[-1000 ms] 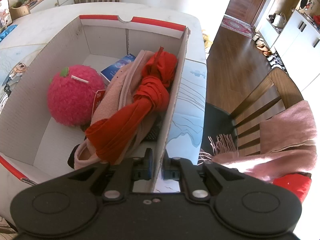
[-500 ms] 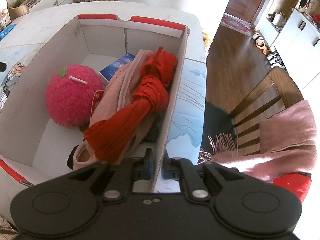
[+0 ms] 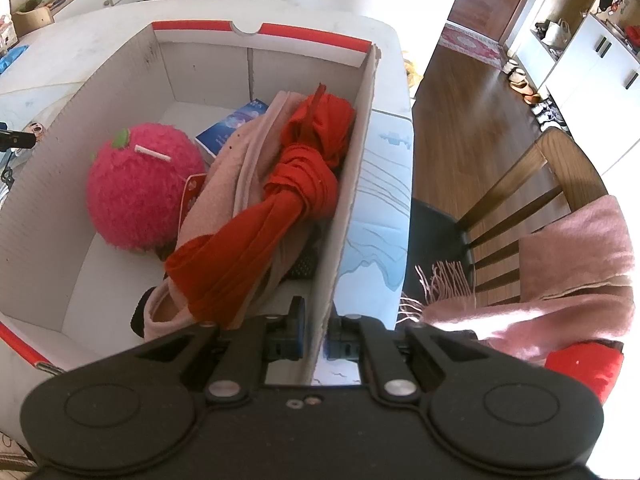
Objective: Organize objects
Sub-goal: 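Return the left gripper to the pile and grasp the plush bunny keychain, then lift the plush bunny keychain over the box with the left gripper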
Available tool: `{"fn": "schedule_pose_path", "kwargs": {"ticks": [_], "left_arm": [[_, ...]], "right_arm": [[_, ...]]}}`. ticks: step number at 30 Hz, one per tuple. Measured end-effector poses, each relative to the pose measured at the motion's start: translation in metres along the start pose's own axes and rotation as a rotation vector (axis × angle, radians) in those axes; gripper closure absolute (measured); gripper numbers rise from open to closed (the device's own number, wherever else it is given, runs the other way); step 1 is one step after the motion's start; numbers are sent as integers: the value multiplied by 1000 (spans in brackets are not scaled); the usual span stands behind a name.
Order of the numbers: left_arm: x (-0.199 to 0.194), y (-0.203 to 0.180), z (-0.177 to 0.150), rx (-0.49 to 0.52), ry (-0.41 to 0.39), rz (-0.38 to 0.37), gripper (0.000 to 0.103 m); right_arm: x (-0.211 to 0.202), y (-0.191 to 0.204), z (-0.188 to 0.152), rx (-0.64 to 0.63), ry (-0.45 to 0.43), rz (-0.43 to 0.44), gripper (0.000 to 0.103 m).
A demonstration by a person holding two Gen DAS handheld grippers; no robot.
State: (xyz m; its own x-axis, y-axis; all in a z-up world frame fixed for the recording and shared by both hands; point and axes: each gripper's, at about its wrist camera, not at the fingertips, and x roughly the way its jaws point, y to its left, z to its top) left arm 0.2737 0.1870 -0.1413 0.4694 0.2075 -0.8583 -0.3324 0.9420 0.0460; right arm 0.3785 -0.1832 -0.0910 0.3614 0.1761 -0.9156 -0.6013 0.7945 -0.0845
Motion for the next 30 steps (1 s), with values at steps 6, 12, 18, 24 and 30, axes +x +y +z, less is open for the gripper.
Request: {"fn": "schedule_pose_path", "kwargs": {"ticks": [6,12,18,24,30], "left_arm": [[8,-6,-4,35,3,6,1],[9,-10,-1,27,-18,-3,6],[9,-16,1,46,-15,8,31],[11,-16,-1,54,4,33,54],[0,-13,-3,39,-18,30,56]], "right_arm": [[3,0,0,3,6,-6,95],[3,0,0,3,5,-5,96],[4,0,0,2,4,-9,97],[5,1,0,-1,3,-9,97],[5,1,0,1,1,-8,97]]}}
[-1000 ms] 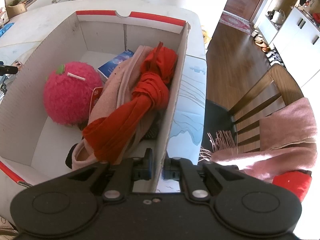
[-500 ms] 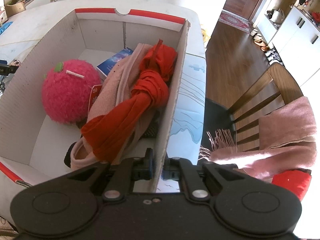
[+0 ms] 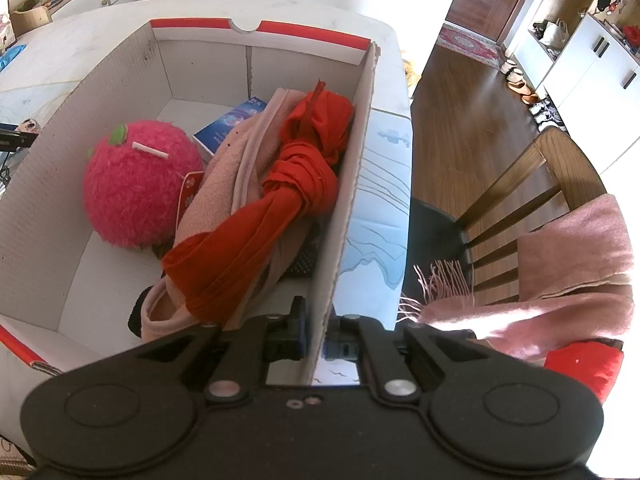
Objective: Organize objects
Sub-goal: 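Lift the plush bunny keychain over the box with the left gripper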
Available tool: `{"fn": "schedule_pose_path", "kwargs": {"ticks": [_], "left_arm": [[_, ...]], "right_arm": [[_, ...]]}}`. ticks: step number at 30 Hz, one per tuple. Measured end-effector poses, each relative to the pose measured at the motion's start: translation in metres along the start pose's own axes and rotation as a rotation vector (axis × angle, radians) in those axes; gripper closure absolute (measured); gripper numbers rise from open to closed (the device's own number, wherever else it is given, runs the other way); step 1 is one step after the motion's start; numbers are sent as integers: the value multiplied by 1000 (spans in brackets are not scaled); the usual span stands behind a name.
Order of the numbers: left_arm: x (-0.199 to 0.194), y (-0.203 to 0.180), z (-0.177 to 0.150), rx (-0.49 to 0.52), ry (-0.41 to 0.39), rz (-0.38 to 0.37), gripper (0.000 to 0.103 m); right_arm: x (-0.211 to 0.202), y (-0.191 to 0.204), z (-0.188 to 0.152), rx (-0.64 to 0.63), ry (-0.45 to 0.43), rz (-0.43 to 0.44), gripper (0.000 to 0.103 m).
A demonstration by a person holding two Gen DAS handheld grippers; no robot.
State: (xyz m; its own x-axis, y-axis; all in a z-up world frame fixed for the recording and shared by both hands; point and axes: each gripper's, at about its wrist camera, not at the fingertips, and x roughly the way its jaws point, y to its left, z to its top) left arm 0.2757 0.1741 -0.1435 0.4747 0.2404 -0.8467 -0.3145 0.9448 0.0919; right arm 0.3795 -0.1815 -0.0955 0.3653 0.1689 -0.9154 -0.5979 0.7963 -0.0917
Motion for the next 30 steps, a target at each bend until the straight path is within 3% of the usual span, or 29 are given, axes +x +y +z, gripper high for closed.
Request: {"fn": "schedule_pose_path", "kwargs": {"ticks": [12,21,30], "left_arm": [[-44,-5,0,-33,5,-51,56],[-85,-41,12,29,-7,-92,56],[-122,-91,32,131,-70,-188,56]], "right_arm": [[1,2,2,1,-4,-1,98],[1,5,4,2,-11,5,98],[1,7,5,1,-17,13,98]]}}
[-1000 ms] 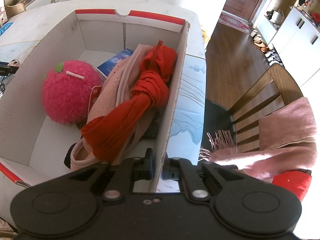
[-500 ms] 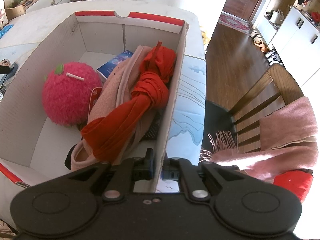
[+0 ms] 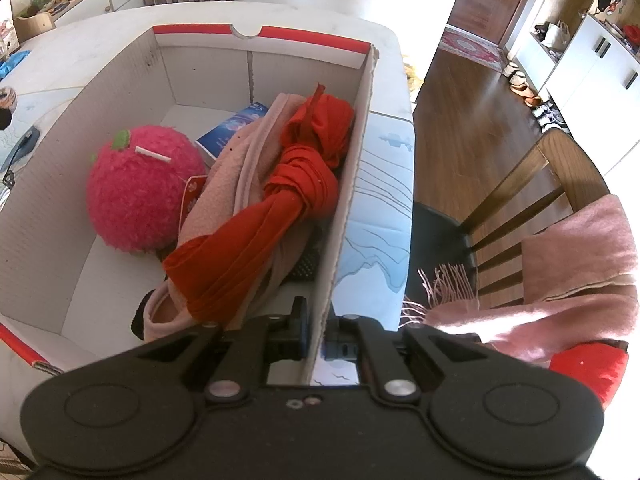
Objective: Organize objects
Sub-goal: 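Lift the plush bunny keychain over the box with the left gripper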
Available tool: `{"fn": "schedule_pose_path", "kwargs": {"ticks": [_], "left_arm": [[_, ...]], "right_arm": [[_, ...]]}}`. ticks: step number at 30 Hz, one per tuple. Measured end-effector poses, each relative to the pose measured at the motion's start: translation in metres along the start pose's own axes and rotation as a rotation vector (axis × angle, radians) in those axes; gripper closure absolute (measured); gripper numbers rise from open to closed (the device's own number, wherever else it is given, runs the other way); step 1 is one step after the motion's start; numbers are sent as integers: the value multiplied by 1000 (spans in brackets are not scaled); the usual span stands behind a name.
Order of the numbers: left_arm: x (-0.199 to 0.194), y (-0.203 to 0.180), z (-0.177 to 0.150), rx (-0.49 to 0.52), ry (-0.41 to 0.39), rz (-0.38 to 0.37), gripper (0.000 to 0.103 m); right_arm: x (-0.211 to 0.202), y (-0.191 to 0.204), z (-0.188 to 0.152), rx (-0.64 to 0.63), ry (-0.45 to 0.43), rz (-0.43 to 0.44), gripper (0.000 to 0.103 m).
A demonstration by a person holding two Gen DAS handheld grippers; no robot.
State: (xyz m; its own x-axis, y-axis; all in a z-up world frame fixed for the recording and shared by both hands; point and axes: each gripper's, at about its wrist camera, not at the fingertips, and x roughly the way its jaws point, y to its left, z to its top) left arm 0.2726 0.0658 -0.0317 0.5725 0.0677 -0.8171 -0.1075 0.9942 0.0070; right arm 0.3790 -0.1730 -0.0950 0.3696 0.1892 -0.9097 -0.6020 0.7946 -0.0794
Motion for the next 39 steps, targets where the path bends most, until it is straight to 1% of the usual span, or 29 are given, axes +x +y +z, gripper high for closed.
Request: {"fn": "schedule_pose_path", "kwargs": {"ticks": [9,14,19,28,39], "left_arm": [[-6,-51,30,105,-49,-100,56],[1,-80,43,161,-59,-130,56],[14,-106,56,208,-64,-140,56],[52,-140,69,268,-27,-131,56],[92,-147,71,284,23,-105,56]], "right_arm": [[1,-4,-2,1,-4,4,98],[1,-4,-2,2,-7,5,98],[0,-4,-1,1,-10,6,98],[0,-1,0,3,-12,9,98],[1,-2,-1,4,-16,10,98]]}}
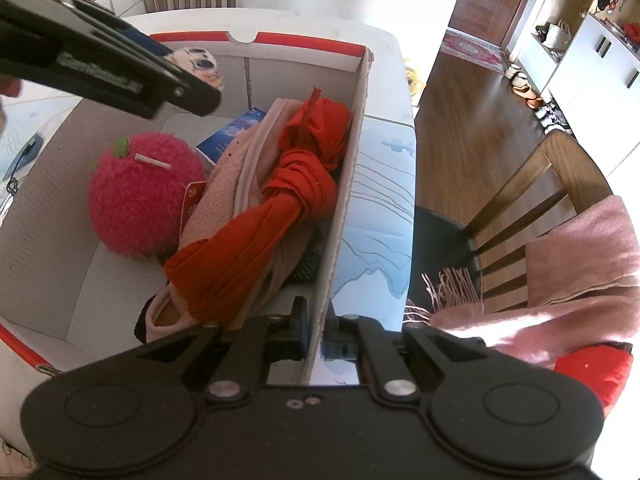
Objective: Organize objects
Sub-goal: 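Lift the plush bunny keychain over the box with the left gripper, then lower the bunny beside the tissue pack and open the left gripper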
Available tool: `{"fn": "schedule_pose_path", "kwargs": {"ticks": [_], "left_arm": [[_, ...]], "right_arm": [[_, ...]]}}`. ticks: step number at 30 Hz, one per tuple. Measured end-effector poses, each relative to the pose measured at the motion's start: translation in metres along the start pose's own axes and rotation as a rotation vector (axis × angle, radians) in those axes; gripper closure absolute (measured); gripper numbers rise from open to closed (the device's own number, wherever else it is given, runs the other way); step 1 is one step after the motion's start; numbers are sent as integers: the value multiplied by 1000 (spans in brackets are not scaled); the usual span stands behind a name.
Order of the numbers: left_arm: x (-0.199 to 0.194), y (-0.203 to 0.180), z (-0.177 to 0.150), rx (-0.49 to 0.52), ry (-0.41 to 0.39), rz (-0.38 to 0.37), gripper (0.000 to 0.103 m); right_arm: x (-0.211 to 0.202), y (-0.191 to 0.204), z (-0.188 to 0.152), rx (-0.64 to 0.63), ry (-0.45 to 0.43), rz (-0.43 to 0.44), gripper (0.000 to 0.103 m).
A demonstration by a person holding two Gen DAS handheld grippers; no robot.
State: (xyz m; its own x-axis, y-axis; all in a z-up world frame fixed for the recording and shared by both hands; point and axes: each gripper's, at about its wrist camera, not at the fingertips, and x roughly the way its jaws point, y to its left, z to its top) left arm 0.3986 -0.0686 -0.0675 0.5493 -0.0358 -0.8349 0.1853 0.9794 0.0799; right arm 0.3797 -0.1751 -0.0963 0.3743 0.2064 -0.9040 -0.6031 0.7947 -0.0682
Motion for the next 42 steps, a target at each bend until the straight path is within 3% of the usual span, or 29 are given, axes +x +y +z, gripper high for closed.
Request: {"fn": "schedule_pose_path", "kwargs": {"ticks": [17,31,36,42], "left_arm": [[54,10,-5,9,83,24,56],[68,9,-6,34,137,13,54],[61,9,-8,29,107,6,40],[48,14,-11,16,85,-2,39]], "right_arm": [[2,-7,-2,12,1,11,98],[1,-7,-3,18,2,15,98],[1,-8,-3,18,3,15,98],[-1,-9,-4,18,4,14,98]]}}
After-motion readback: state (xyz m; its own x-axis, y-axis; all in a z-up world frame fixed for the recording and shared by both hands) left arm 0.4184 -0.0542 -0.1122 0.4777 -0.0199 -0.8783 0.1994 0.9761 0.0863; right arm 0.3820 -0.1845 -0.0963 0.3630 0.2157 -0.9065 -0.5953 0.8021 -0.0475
